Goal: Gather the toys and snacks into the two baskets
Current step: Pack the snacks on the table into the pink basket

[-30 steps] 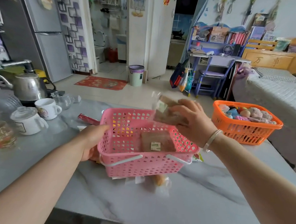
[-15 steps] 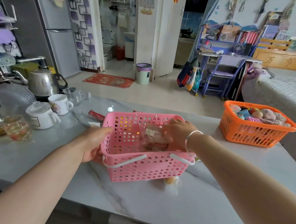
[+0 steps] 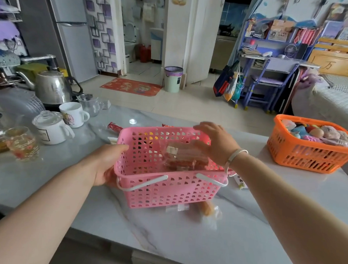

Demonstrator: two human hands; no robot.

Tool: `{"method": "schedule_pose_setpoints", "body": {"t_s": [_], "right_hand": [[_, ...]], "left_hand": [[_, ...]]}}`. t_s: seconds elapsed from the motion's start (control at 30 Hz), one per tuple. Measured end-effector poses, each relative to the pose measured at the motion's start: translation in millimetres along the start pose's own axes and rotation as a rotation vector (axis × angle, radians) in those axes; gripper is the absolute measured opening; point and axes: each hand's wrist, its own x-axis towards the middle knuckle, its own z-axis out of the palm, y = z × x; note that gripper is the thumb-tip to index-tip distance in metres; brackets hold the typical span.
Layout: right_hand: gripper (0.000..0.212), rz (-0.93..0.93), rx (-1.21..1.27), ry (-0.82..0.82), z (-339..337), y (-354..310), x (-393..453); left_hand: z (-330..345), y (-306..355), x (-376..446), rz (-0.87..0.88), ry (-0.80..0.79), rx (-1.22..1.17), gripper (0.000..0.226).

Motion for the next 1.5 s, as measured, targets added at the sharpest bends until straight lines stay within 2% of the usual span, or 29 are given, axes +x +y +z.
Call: {"method": "schedule_pose_setpoints", "body": {"t_s": [0.07, 0.13, 0.17, 0.23, 0.27, 0.37, 0.43, 0.53, 0.67, 0.83, 0.93, 1.1, 1.2, 1.27, 1.37, 1.43, 1.5], "right_hand": [[0.037, 0.119, 0.232, 0.264, 1.1, 5.9, -1.0], [0.028, 0.356, 0.411, 0.482, 8.3, 18.6, -5.5], [0.027, 0.489, 0.461, 0.538, 16.8, 28.1, -9.7], [0.028, 0.663, 0.441, 0.484, 42.0, 45.6, -24.2], [0.031, 0.691, 0.368, 0.359, 59.4, 51.4, -34.1], [0.055, 0.614, 0.149, -0.097, 111.0, 49.4, -65.6], [0.056, 0.572, 0.094, -0.209, 135.6, 43.1, -75.8], [0.051, 0.499, -0.036, -0.225, 151.1, 38.2, -74.9], [0.032, 0.478, 0.026, -0.181, 148.1, 40.5, -63.6], [0.038, 0.616, 0.268, 0.048, 130.2, 49.2, -64.6], [0.043, 0.639, 0.323, 0.181, 111.2, 52.0, -63.4], [0.036, 0.618, 0.438, 0.366, 63.0, 49.0, -50.8], [0.041, 0.57, 0.42, 0.434, 32.4, 41.6, -39.4], [0.043, 0.447, 0.338, 0.475, 14.7, 29.4, -36.1], [0.042, 0.127, 0.246, 0.556, -9.5, -1.9, -38.9], [0.041, -0.068, 0.205, 0.446, -20.2, -24.4, -44.0], [0.04, -0.146, 0.17, 0.174, -24.1, -41.7, -48.8]], "left_hand": [[-6.3, 0.4, -0.7, 0.006, 0.031, 0.005, 0.033], [-13.3, -0.8, -2.9, 0.01, 0.058, 0.007, 0.033], [-17.3, -1.8, -4.2, 0.012, 0.07, 0.013, 0.032], [-23.6, -4.3, -7.0, 0.009, 0.092, 0.015, 0.031], [-26.1, -5.5, -8.5, 0.007, 0.103, 0.011, 0.031], [-32.7, -8.7, -12.4, 0.006, 0.125, 0.009, 0.031], [-35.7, -10.7, -14.4, 0.0, 0.13, 0.019, 0.031], [-38.0, -13.3, -13.8, -0.004, 0.137, 0.022, 0.031], [-36.4, -13.4, -12.5, -0.006, 0.139, 0.029, 0.032], [-35.2, -12.8, -10.8, 0.017, 0.149, 0.031, 0.032], [-32.7, -13.0, -13.1, 0.027, 0.159, 0.041, 0.032], [-28.2, -13.6, -20.4, 0.031, 0.156, 0.062, 0.033], [-24.0, -12.9, -28.3, 0.032, 0.151, 0.06, 0.033], [-20.8, -11.8, -34.4, 0.038, 0.134, 0.072, 0.032], [-16.2, -10.0, -41.6, 0.043, 0.114, 0.078, 0.028], [-13.7, -10.1, -41.9, 0.049, 0.108, 0.08, 0.029], [-11.6, -10.3, -41.1, 0.052, 0.118, 0.077, 0.031]]}}
